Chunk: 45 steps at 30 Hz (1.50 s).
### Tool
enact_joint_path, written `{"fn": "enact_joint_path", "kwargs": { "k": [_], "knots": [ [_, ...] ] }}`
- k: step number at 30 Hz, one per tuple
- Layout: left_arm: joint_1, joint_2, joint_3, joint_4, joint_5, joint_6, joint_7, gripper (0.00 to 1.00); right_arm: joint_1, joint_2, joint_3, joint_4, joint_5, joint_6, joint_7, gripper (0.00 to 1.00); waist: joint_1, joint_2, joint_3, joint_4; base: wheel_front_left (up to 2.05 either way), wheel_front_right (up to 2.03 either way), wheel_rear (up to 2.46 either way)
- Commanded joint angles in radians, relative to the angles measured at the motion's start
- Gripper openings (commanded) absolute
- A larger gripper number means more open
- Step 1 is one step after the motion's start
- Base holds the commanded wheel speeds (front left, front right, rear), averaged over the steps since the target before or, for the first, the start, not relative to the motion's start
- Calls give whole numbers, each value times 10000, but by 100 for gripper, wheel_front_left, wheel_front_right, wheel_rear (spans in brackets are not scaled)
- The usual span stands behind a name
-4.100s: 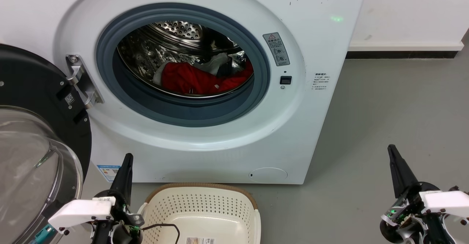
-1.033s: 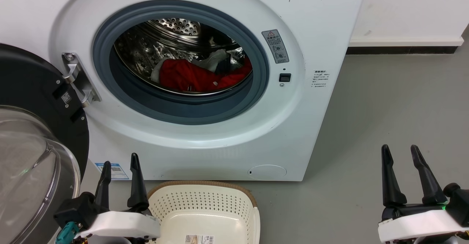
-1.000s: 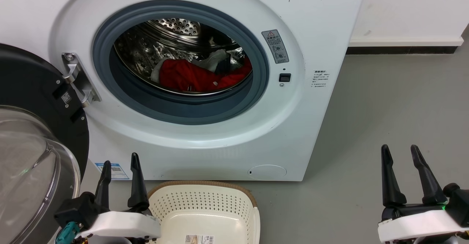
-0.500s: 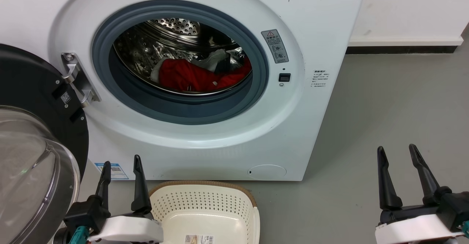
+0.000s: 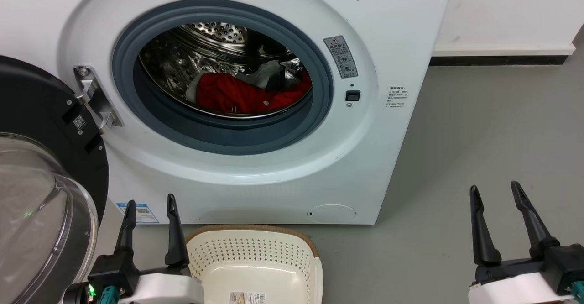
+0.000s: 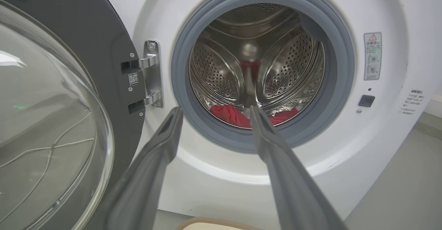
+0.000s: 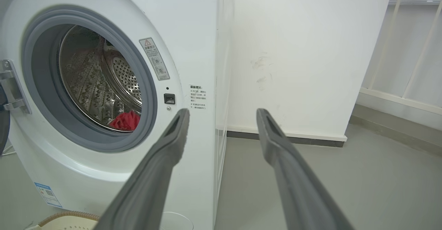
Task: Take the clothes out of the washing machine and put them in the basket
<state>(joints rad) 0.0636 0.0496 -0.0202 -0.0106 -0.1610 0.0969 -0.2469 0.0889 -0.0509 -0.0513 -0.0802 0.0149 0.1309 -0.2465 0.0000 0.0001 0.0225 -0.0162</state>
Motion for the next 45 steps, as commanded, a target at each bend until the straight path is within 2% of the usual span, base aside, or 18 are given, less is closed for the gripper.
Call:
{"fn": "enact_joint_path", "kwargs": {
  "k": [1,8,15,33,41,44,45],
  "knots": [
    [115,12,-11,-90,190,35,-88,100,160,11,8,-44,-171,-3,-96,100,0,-1,4,-1,0,0,0],
    [143,10,-36,-85,641,94,-208,100,202,13,29,29,-484,-3,-209,100,0,-1,15,11,0,0,0],
    [177,9,18,-2,571,103,-189,100,209,13,6,245,-80,-3,-190,100,0,-1,-11,12,0,0,0],
    [-65,11,114,351,615,109,-189,100,110,13,15,308,49,-3,-190,100,0,-1,65,4,0,0,0],
    [-1646,89,355,1815,821,-466,-188,100,-323,14,169,104,121,-3,-190,100,0,-1,807,-229,0,0,0],
    [-3131,296,511,2921,863,-730,-188,100,-696,14,292,-31,154,-5,-190,100,0,-1,1583,-467,0,0,0],
    [-3131,296,511,2921,863,-730,-188,100,-696,14,292,-31,154,-5,-190,100,0,-1,1583,-467,0,0,0]
  ]
}}
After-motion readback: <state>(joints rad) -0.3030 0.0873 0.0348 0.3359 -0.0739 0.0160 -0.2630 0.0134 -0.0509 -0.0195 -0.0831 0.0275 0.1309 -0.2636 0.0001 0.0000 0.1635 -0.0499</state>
